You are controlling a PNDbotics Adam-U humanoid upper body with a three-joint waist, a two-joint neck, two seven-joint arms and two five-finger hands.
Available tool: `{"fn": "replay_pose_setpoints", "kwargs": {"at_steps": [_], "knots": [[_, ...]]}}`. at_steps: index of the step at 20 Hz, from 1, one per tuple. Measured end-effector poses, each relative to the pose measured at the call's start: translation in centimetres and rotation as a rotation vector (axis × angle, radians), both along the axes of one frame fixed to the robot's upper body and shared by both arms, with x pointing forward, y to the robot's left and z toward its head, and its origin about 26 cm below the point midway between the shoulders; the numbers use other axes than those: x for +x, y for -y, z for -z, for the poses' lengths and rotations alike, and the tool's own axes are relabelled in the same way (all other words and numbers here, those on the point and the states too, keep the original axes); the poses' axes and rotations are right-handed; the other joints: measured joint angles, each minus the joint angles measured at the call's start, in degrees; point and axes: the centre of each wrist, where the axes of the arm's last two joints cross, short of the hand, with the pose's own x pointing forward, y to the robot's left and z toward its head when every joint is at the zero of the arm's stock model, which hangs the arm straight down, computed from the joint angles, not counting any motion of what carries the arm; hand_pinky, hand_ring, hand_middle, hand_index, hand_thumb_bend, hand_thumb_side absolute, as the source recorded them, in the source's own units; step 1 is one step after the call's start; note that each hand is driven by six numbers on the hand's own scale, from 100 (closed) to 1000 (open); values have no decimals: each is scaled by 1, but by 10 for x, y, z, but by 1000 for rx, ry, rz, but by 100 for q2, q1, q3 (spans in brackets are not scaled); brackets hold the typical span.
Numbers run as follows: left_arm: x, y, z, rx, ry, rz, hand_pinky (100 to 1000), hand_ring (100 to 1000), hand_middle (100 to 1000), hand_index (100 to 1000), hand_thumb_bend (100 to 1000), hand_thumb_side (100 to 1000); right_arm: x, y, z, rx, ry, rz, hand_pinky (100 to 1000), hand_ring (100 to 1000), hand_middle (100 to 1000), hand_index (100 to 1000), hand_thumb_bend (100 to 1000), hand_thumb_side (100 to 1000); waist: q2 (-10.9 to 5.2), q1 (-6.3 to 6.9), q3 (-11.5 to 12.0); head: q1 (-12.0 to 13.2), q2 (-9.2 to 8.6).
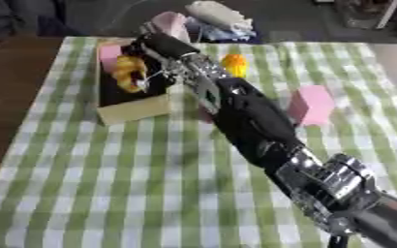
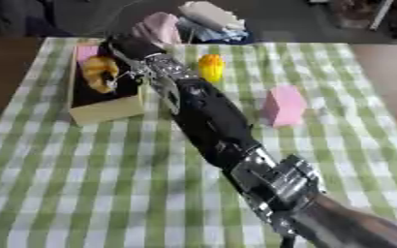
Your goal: Pick up objects on the table and place them in the box.
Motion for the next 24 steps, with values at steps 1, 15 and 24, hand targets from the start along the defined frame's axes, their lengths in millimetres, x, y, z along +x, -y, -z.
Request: {"fn": "replay_pose_setpoints", "kwargs": {"at_steps": [1, 15, 24], "knots": [[0, 0, 0, 1, 1, 1, 693, 599, 691, 747, 323, 714, 0, 0, 1, -1, 1, 8, 839, 806, 749, 953, 100, 442, 0, -4, 0, -1, -1], [0, 0, 0, 8, 4, 11, 693, 601, 691, 747, 331, 715, -5, -9, -5, -110, -83, -48, 914, 910, 884, 1000, 100, 210, 0, -20, -57, 8, -3], [0, -1, 0, 11, 2, 2, 693, 601, 692, 747, 332, 720, -4, 11, -42, -117, -79, -57, 929, 930, 890, 1000, 100, 209, 0, -24, -350, 132, -5]]}}
